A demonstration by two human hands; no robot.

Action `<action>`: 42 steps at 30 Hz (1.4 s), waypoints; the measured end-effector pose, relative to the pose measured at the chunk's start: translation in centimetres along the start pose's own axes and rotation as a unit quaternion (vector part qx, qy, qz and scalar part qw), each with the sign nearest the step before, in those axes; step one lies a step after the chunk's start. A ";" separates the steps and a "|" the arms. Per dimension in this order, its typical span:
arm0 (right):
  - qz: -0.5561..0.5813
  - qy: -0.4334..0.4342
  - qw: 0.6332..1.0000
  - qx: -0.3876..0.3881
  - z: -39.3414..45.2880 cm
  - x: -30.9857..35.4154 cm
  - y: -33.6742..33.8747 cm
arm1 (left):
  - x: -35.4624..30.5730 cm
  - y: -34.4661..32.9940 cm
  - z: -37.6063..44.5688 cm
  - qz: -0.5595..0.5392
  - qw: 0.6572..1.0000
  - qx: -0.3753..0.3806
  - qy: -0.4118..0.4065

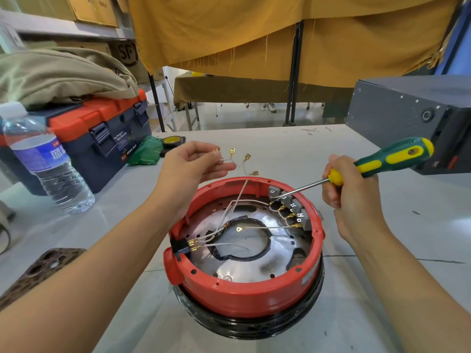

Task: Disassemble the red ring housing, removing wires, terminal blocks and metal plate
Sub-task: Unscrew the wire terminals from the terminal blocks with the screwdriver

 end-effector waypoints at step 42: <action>-0.016 0.027 0.990 0.137 -0.7 -0.6 -2.0 | 3.9 14.8 -2.2 0.402 0.898 -0.172 0.055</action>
Point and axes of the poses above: each hand's wrist, its own z-axis towards the middle knuckle, its own y-axis out of the back of the hand, x = y × z, the point moved 7 cm from there along z, towards the middle knuckle, and after that the axes turned 3 degrees about -z, right-handed, at the moved point
